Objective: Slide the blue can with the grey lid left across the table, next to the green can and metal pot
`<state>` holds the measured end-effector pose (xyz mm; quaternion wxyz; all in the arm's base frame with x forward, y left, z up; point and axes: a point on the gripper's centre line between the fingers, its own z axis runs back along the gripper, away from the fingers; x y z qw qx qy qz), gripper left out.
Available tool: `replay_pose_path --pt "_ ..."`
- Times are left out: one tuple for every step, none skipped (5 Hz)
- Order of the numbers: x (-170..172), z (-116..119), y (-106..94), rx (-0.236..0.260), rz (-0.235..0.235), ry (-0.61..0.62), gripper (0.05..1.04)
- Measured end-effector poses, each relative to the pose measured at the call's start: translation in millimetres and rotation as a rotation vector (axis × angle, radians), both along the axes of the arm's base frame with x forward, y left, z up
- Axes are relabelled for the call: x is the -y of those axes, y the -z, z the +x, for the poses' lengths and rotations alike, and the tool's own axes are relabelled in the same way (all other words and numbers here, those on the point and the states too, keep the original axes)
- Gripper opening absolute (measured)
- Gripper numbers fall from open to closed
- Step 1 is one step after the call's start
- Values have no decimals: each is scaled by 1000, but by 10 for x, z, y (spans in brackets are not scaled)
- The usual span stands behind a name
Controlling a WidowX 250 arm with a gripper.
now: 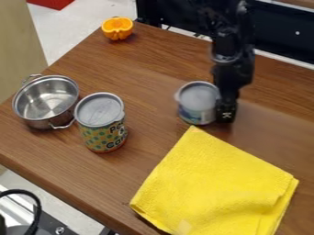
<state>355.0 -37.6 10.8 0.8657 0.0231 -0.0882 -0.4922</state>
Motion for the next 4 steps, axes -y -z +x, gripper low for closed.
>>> replay_pose_path --pt "-206 -4 -7 9 19 -34 998" --pt "-411 -2 -41 24 24 -74 998" --pt "-595 -30 -123 56 30 -103 998" --pt "-725 -88 -95 65 48 -111 998"
